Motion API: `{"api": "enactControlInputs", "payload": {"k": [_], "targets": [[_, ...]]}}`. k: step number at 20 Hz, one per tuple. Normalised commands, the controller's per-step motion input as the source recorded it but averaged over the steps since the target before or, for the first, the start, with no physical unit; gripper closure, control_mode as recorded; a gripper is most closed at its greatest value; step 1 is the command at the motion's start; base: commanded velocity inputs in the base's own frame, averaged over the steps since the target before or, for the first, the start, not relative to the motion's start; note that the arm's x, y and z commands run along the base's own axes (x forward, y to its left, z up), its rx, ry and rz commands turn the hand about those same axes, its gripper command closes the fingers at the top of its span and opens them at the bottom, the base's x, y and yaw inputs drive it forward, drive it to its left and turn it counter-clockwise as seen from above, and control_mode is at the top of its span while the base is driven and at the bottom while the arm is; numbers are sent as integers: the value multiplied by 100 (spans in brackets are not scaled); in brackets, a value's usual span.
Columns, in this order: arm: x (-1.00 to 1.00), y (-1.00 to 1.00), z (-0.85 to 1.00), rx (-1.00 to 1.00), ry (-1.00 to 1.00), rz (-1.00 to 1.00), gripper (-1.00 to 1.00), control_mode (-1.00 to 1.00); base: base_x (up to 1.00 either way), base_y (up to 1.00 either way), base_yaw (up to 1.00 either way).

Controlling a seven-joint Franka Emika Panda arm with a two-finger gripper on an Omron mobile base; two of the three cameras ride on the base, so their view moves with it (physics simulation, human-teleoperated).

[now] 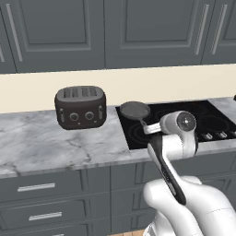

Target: Move the pot and pan from the stove into the sink.

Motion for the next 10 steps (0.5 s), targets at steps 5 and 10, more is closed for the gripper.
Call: {"api": "enactControlInputs", "payload": {"k": [5,10], "targets": [[27,-1,0,8,1,0,-100,-100,0,0,0],[8,0,0,1,4,0,-100,-100,0,0,0]]}}
